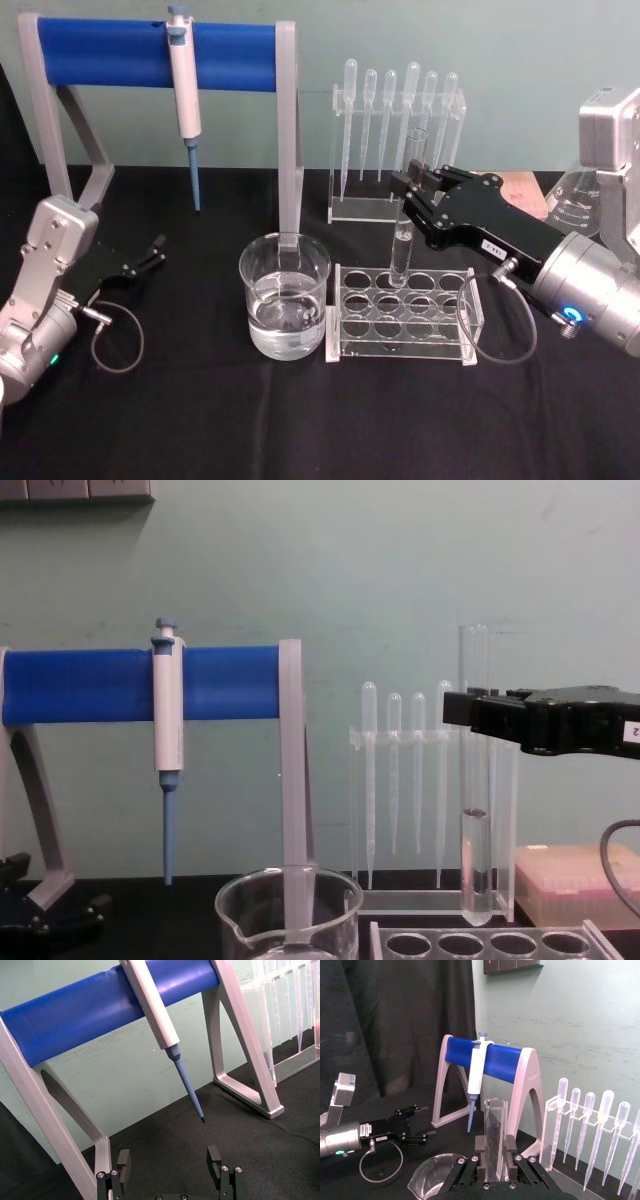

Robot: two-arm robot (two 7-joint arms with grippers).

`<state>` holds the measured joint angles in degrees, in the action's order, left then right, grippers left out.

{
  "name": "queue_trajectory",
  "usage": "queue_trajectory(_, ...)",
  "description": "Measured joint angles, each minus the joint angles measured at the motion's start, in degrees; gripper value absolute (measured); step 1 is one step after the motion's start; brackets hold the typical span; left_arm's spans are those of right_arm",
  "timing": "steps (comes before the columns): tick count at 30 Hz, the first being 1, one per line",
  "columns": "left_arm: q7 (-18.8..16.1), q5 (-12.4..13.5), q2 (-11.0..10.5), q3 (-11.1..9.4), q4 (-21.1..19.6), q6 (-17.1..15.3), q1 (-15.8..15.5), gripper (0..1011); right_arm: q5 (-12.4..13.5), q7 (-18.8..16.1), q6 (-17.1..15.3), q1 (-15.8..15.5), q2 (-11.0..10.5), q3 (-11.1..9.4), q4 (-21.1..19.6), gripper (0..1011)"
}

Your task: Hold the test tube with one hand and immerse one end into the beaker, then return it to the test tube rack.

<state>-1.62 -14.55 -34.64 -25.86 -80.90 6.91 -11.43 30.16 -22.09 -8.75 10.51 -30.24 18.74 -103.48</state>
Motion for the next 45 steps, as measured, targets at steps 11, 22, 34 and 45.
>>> queue_trajectory(11, 0.00, 0.00, 0.00, 0.00, 0.00, 0.00, 0.00, 1000, 0.00, 0.00, 0.00, 0.00, 0.00, 0.00, 0.00, 226)
queue_trajectory(22, 0.00, 0.00, 0.00, 0.00, 0.00, 0.00, 0.00, 1000, 0.27, -1.26, -1.14, 5.77, 2.36, 3.49, 0.41, 227)
queue_trajectory(34, 0.00, 0.00, 0.00, 0.00, 0.00, 0.00, 0.00, 1000, -1.73, -3.95, 0.97, 13.64, 7.90, 10.95, 9.38, 226)
queue_trajectory(45, 0.00, 0.00, 0.00, 0.00, 0.00, 0.00, 0.00, 1000, -3.93, -6.79, 6.33, 12.60, 9.63, 14.15, 17.72, 226)
